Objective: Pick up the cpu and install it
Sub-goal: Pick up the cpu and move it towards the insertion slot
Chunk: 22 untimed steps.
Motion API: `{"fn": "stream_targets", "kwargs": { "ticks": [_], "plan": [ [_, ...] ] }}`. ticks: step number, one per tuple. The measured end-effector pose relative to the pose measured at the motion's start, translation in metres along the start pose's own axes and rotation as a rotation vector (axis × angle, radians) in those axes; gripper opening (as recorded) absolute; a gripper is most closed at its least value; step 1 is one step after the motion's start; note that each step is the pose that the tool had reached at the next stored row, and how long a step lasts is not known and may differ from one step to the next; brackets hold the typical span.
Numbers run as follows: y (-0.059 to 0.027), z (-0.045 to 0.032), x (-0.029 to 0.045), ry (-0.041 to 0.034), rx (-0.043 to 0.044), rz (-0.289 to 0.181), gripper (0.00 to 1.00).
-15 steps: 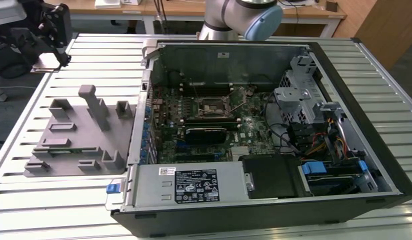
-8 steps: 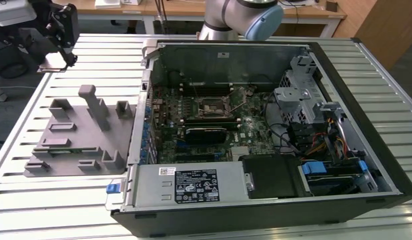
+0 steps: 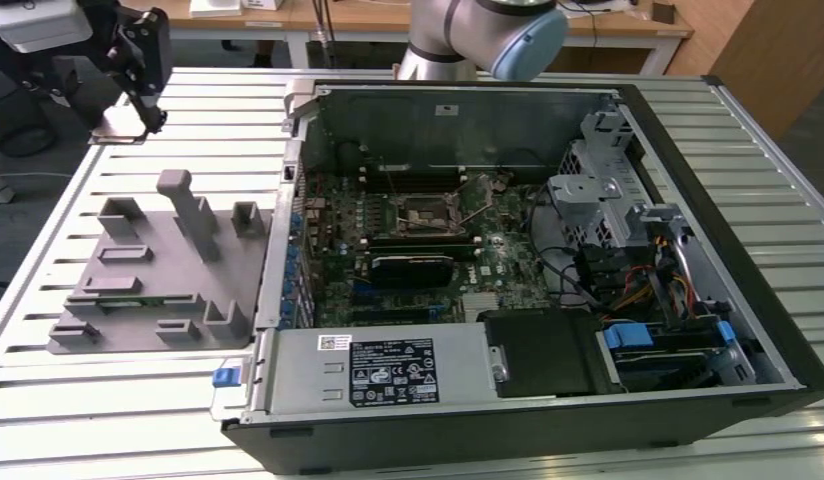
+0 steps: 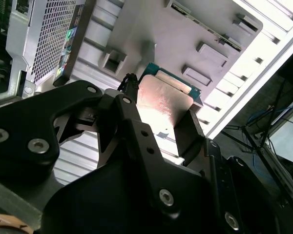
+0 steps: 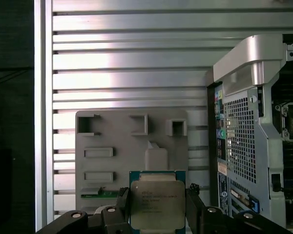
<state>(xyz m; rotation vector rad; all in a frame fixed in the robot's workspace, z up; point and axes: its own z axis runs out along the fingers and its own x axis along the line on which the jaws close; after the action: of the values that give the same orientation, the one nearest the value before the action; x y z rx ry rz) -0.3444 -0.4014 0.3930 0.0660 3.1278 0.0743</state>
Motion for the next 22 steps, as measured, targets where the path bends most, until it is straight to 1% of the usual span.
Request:
{"fn": "stream_targets", "kwargs": {
  "ticks": [22],
  "plan": [
    [0.0009,0.0003,-0.0219,0.0000,0.0000,0.000,0.54]
  ]
}}
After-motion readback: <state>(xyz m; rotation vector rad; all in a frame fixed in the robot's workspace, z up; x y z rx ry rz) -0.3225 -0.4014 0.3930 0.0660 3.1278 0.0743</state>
